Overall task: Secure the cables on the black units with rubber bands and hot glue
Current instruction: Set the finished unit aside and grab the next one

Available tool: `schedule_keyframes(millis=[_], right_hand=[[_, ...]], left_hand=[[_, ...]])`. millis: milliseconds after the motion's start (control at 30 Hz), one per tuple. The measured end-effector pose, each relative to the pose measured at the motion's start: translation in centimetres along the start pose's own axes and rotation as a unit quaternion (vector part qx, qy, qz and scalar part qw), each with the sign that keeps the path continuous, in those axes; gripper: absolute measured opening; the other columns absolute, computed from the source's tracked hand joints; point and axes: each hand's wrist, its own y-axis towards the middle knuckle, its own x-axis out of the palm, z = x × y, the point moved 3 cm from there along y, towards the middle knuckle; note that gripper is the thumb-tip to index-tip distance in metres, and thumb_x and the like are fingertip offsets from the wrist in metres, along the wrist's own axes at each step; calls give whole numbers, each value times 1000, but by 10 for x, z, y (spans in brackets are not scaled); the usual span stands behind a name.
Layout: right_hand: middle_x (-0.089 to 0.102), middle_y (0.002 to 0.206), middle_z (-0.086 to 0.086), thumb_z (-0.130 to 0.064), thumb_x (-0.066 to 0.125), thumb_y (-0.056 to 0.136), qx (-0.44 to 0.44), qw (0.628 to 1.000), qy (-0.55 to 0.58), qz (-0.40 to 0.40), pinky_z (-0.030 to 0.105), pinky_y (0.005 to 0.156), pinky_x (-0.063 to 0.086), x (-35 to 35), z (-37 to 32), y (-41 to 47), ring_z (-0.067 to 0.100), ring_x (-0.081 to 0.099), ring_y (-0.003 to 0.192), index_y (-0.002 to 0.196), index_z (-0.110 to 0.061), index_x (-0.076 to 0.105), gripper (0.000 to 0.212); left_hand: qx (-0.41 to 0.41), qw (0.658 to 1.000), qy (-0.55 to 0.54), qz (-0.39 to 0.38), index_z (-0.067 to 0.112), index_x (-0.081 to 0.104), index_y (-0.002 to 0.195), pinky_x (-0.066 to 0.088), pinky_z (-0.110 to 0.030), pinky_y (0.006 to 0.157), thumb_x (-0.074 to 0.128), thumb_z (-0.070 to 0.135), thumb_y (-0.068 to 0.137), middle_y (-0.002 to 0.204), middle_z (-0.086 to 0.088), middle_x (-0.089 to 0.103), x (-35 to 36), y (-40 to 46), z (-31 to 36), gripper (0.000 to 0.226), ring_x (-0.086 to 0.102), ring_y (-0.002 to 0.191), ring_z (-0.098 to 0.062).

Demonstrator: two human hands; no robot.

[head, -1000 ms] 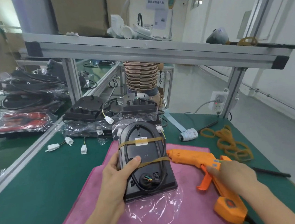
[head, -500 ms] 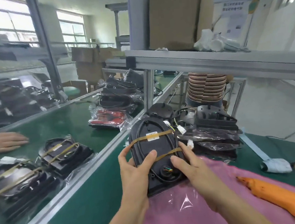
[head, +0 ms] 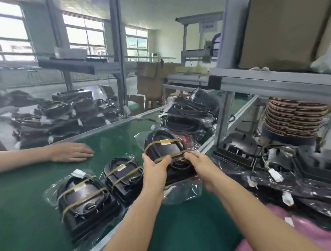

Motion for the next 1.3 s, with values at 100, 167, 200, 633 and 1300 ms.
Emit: schedule_keyframes(millis=[100,167,200,633,1300], right_hand=[[63,75,-1,-23,48,97,10,1000,-14,5,23,55,39,9,3,37,14,55,66,89,-18,64,18],[63,75,-1,-23,47,96,15,999,-37,4,23,52,37,12,6,60,13,54,66,93,-18,64,18],[63,77,-1,-23,47,96,11,998,-54,4,24,53,38,13,7,69,13,55,68,94,-18,64,18],[63,93,8,-23,43,99,30,976,-198,-83,30,78,44,36,41,137,19,57,85,102,-2,65,31],[51,130,9,-30,27,105,-150,882,-443,55,42,108,29,-29,-8,36,23,42,124,118,-8,48,33]], left_hand=[[24,986,163,14,10,22,149,31,-49,114,56,31,95,154,-15,31,-4,28,2,67,34,140,-31],[51,945,322,32,8,10,154,13,-44,121,45,42,98,162,-11,9,-8,39,1,74,12,148,-27],[68,916,394,35,10,4,155,6,-41,122,41,45,99,163,-7,-1,-9,44,-2,76,4,150,-23],[158,590,792,-29,13,19,152,14,-48,118,28,36,104,157,-2,26,-11,66,-33,54,24,143,-23],[216,753,621,-32,20,37,145,20,-36,115,42,30,98,152,1,38,77,51,-9,49,31,141,-18]])
